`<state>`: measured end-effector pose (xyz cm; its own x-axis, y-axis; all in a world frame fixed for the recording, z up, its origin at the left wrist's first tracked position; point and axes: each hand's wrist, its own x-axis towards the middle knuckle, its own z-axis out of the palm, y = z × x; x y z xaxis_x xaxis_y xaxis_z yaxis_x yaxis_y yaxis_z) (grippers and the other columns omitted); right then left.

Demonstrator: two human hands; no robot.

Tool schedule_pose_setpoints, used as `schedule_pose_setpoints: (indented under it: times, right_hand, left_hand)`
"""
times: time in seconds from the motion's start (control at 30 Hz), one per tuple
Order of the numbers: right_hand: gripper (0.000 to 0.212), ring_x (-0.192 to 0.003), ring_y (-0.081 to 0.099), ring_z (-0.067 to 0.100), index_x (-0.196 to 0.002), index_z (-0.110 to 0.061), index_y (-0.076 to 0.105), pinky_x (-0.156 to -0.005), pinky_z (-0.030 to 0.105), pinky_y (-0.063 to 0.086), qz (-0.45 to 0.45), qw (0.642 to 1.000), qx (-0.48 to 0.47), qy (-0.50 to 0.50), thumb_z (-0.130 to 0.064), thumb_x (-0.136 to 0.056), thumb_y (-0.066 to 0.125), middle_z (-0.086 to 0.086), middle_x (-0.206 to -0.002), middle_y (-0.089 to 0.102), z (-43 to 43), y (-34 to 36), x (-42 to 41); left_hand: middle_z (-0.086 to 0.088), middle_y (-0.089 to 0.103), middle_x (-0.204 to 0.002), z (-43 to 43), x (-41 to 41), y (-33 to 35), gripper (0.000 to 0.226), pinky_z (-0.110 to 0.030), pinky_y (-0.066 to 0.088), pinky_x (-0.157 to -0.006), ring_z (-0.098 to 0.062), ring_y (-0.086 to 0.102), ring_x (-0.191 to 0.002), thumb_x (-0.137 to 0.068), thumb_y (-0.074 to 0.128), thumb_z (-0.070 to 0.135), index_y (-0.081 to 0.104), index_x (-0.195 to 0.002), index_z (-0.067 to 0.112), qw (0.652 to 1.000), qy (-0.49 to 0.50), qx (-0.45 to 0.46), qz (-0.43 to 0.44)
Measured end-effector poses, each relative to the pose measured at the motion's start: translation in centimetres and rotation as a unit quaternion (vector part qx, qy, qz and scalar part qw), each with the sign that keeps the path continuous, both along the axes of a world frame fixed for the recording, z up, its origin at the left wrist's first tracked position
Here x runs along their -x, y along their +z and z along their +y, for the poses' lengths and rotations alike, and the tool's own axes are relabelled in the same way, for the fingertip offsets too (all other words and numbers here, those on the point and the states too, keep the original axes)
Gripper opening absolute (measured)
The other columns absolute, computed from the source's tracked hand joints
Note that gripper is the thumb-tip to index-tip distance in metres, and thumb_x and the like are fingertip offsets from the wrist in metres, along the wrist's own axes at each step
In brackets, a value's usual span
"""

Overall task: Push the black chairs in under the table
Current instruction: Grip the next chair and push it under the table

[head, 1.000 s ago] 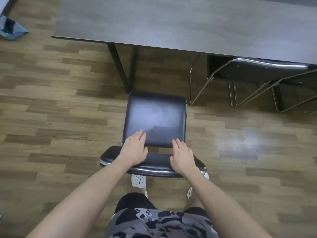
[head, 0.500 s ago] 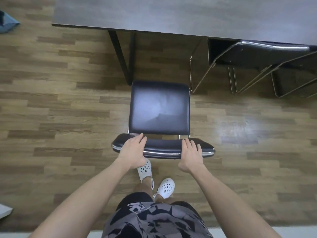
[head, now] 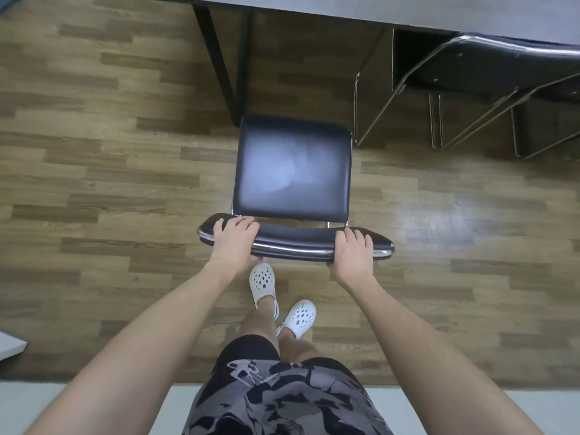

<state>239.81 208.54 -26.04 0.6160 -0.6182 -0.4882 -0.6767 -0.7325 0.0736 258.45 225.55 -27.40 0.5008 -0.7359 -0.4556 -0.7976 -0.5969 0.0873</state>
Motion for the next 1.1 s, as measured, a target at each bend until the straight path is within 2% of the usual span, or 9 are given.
schedule_pose_setpoints:
  times: [0.1,0.17,0.33,0.53,0.7,0.87,1.1]
  right_hand:
    - [0.051,-0.126,0.04,0.025,-0.122,-0.016,0.044,-0.114,0.041,0.02,0.002,1.0,0.01,-0.016,-0.03,-0.08,0.071,0.002,-0.127,0.051,0.2,-0.3,-0.3]
    - [0.052,-0.124,0.042,0.025,-0.12,-0.017,0.045,-0.114,0.041,0.02,-0.006,1.0,0.02,-0.018,-0.032,-0.079,0.073,0.001,-0.125,0.052,0.2,-0.6,-0.3]
    - [0.052,-0.13,0.038,0.026,-0.12,-0.017,0.046,-0.115,0.042,0.017,-0.011,0.999,0.037,-0.023,-0.028,-0.078,0.074,0.004,-0.135,0.048,0.4,-0.6,-0.4]
    - [0.057,-0.142,0.024,0.028,-0.13,-0.016,0.043,-0.119,0.046,0.011,-0.007,0.999,0.037,-0.033,-0.008,-0.079,0.067,0.007,-0.151,0.033,0.5,-0.6,-0.8]
    - [0.063,-0.142,0.026,0.029,-0.132,-0.017,0.043,-0.118,0.046,0.014,-0.005,0.999,0.039,-0.031,-0.007,-0.076,0.07,0.006,-0.153,0.032,0.5,-0.9,-0.7]
    - [0.063,-0.139,0.03,0.029,-0.131,-0.016,0.044,-0.117,0.045,0.016,-0.022,0.998,0.043,-0.04,-0.004,-0.075,0.07,0.008,-0.153,0.031,0.4,-1.1,-0.6]
    - [0.063,-0.139,0.03,0.03,-0.132,-0.016,0.044,-0.117,0.044,0.018,-0.026,0.997,0.057,-0.055,-0.005,-0.075,0.07,0.009,-0.152,0.034,0.6,-1.3,-0.8]
  left_hand:
    - [0.008,0.04,-0.15,0.2,-0.3,-0.3,0.07,-0.048,0.016,-0.112,-0.017,0.032,-0.137,-0.074,0.073,0.053,0.047,-0.134,0.026,1.0,-0.007,0.01,-0.001]
    - [0.009,0.04,-0.15,0.3,-0.3,-0.5,0.069,-0.048,0.017,-0.111,-0.016,0.032,-0.137,-0.076,0.073,0.053,0.047,-0.134,0.026,1.0,-0.011,0.017,-0.006]
    - [0.006,0.032,-0.155,0.3,-0.2,-0.3,0.075,-0.051,0.017,-0.112,-0.017,0.024,-0.144,-0.076,0.075,0.05,0.043,-0.138,0.025,1.0,-0.009,0.014,-0.013]
    - [0.005,0.029,-0.157,0.2,-0.2,-0.3,0.082,-0.051,0.017,-0.113,-0.017,0.021,-0.145,-0.076,0.076,0.047,0.035,-0.143,0.025,1.0,-0.013,-0.004,-0.027]
    - [0.004,0.026,-0.158,0.1,-0.2,-0.2,0.085,-0.051,0.019,-0.113,-0.017,0.02,-0.146,-0.075,0.078,0.044,0.032,-0.145,0.024,1.0,-0.01,-0.011,-0.026]
    - [0.003,0.018,-0.16,0.0,-0.1,0.1,0.097,-0.049,0.019,-0.114,-0.017,0.015,-0.148,-0.078,0.075,0.045,0.018,-0.152,0.023,0.999,-0.012,-0.028,-0.037]
    - [0.002,0.013,-0.162,-0.2,-0.1,0.6,0.104,-0.047,0.017,-0.116,-0.016,0.012,-0.148,-0.08,0.074,0.045,0.006,-0.155,0.021,0.998,-0.014,-0.044,-0.048]
